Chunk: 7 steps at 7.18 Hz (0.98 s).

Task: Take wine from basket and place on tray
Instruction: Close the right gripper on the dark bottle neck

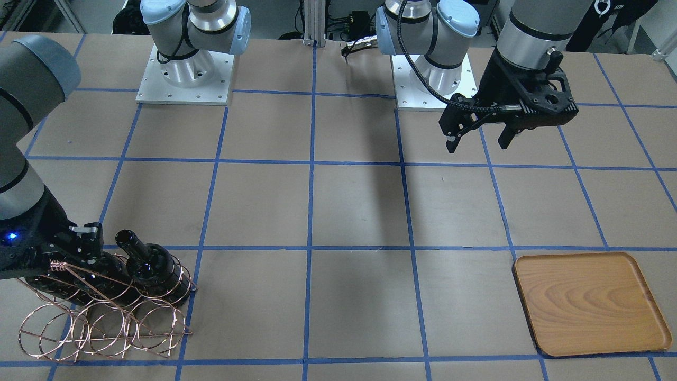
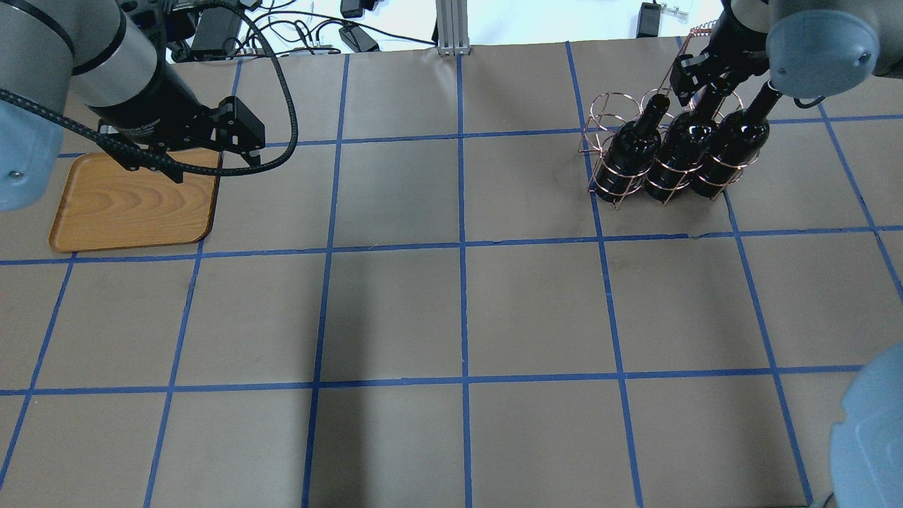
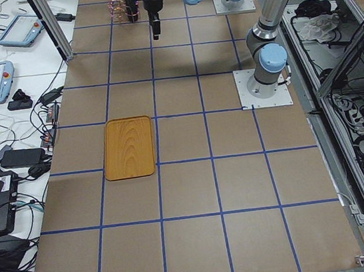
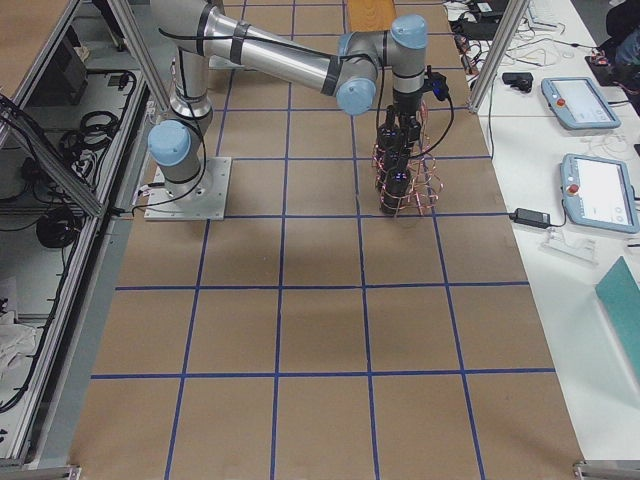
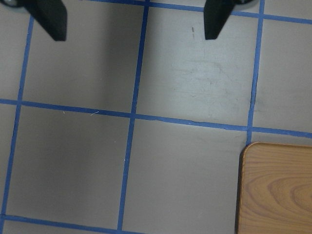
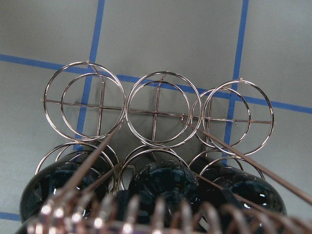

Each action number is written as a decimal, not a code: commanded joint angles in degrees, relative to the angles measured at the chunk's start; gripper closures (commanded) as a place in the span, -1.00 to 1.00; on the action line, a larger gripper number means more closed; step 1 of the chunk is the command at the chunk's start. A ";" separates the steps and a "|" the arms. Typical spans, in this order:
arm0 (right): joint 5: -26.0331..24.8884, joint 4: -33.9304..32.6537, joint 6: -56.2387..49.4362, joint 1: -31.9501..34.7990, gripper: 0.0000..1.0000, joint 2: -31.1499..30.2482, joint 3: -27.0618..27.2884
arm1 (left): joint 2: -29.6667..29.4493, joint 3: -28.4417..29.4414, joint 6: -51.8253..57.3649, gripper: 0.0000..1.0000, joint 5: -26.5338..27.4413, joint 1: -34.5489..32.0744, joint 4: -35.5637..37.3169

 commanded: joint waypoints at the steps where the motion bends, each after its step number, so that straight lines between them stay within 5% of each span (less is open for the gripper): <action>1: -0.22 0.12 0.03 0.00 -0.18 0.01 0.00 | -0.04 0.10 0.00 -1.00 0.08 0.00 0.01; 5: -0.74 0.82 0.12 0.00 -0.12 0.09 0.00 | -0.21 0.01 0.18 -1.00 0.17 0.26 0.01; 6: -0.92 0.82 0.12 0.00 -0.03 0.09 0.00 | -0.30 0.01 0.18 -1.00 0.08 0.26 0.01; 7: -0.92 1.26 0.03 0.00 0.37 0.09 0.00 | -0.30 -0.08 0.18 -1.00 0.17 0.26 -0.08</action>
